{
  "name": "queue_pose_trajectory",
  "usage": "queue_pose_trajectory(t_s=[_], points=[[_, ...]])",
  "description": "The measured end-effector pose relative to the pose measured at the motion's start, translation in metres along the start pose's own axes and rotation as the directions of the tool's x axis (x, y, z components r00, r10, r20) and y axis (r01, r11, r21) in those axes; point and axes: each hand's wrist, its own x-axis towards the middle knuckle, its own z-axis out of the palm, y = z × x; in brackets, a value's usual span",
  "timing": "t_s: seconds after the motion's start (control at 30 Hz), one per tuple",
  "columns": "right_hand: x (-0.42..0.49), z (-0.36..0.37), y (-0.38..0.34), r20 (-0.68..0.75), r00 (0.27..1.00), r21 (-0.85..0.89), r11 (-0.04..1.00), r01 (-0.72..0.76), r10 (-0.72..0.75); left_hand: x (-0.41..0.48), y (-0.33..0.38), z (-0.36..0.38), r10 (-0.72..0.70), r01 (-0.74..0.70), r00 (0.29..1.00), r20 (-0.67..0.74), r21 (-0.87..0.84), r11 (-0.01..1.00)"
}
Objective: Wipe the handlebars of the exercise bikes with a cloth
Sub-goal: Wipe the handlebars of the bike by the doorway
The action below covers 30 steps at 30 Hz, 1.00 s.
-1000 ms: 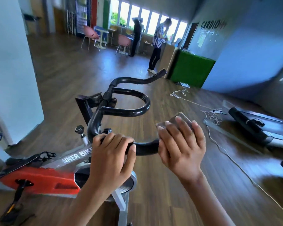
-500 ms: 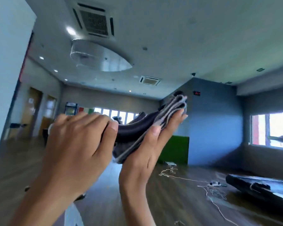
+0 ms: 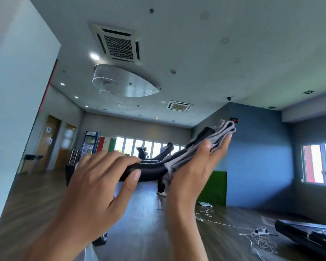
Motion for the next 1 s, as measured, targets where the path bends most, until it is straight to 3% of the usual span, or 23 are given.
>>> queue_pose_trajectory(t_s=[0.07, 0.23, 0.63, 0.83, 0.93, 1.0], points=[[-0.006, -0.001, 0.004, -0.005, 1.000, 0.046, 0.999, -0.003, 0.003, -0.001, -0.002, 0.001, 0.010, -0.010, 1.000, -0.024, -0.012, 1.000], [-0.023, 0.000, 0.006, 0.060, 0.995, -0.097, 0.992, 0.085, -0.080, -0.002, -0.003, 0.003, 0.014, -0.015, 0.999, -0.044, -0.024, 1.000], [0.000, -0.002, 0.000, 0.041, 0.999, -0.114, 0.993, -0.005, 0.010, -0.005, -0.010, 0.006, 0.052, -0.055, 0.997, -0.058, -0.042, 0.998], [-0.027, 0.002, 0.000, 0.070, 0.994, -0.159, 0.983, 0.089, -0.078, -0.006, -0.014, 0.007, 0.100, -0.102, 0.991, -0.087, -0.020, 0.995], [0.005, 0.001, 0.000, -0.019, 0.999, -0.113, 0.993, 0.036, -0.038, -0.005, -0.016, 0.007, 0.114, -0.117, 0.988, -0.100, -0.022, 0.993], [-0.006, 0.004, 0.001, 0.013, 0.992, -0.185, 0.975, 0.123, -0.122, -0.005, -0.018, 0.008, 0.095, -0.103, 0.988, -0.122, -0.058, 0.993]])
